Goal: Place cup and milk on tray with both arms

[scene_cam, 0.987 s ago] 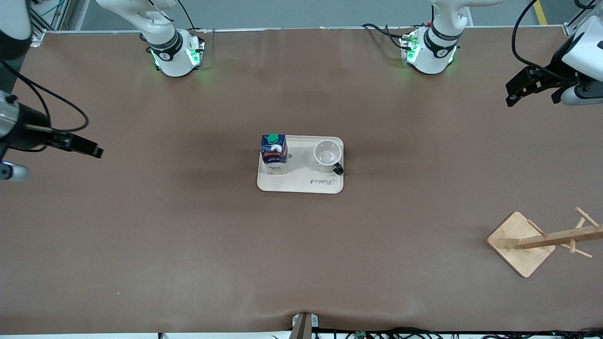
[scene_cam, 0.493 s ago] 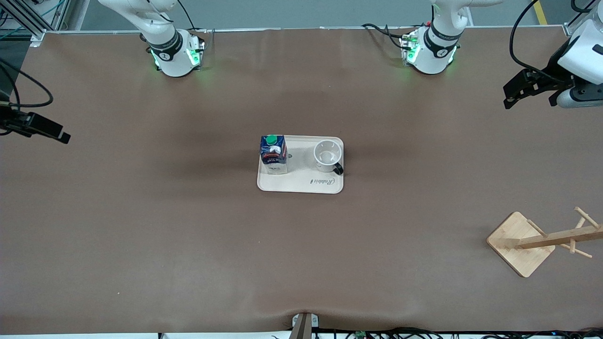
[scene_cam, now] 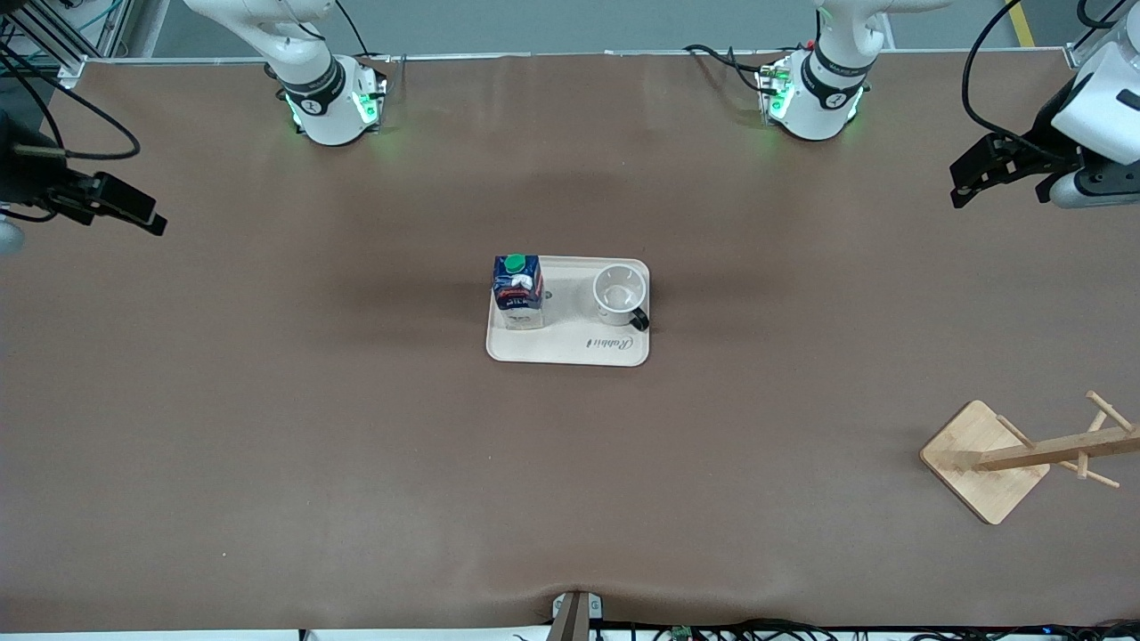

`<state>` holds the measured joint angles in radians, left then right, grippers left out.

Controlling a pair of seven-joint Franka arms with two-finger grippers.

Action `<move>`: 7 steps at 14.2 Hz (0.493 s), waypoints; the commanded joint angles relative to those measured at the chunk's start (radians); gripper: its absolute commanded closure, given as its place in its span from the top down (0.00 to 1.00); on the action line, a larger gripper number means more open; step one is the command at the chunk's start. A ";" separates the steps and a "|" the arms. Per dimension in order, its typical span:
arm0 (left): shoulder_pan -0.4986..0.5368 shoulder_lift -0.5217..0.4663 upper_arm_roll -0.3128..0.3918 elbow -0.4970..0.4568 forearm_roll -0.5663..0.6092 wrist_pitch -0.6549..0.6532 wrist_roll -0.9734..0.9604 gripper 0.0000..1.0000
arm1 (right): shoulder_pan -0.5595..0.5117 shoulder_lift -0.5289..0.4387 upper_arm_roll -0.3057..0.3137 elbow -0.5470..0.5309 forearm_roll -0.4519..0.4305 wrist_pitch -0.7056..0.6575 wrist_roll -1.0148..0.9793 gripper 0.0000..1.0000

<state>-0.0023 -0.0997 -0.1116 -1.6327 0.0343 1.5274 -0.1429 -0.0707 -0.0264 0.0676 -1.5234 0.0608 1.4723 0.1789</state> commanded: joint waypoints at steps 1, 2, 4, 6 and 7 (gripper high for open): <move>-0.002 0.009 0.006 0.002 -0.016 0.007 0.016 1.00 | -0.014 -0.007 -0.008 0.040 -0.019 -0.013 -0.019 1.00; -0.002 0.008 0.007 0.002 -0.016 0.005 0.017 1.00 | -0.029 -0.007 -0.008 0.040 -0.033 -0.015 -0.022 1.00; 0.001 0.008 0.007 0.005 -0.016 0.007 0.017 1.00 | -0.034 -0.007 -0.006 0.039 -0.048 -0.015 -0.027 1.00; -0.001 0.009 0.007 0.007 -0.016 0.008 0.017 1.00 | -0.028 -0.007 -0.002 0.034 -0.048 -0.020 -0.115 1.00; -0.002 0.012 0.007 0.007 -0.016 0.010 0.017 1.00 | -0.024 -0.007 0.000 0.037 -0.052 -0.027 -0.171 1.00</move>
<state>-0.0018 -0.0861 -0.1115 -1.6315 0.0343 1.5304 -0.1429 -0.0920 -0.0295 0.0541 -1.4911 0.0309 1.4626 0.0914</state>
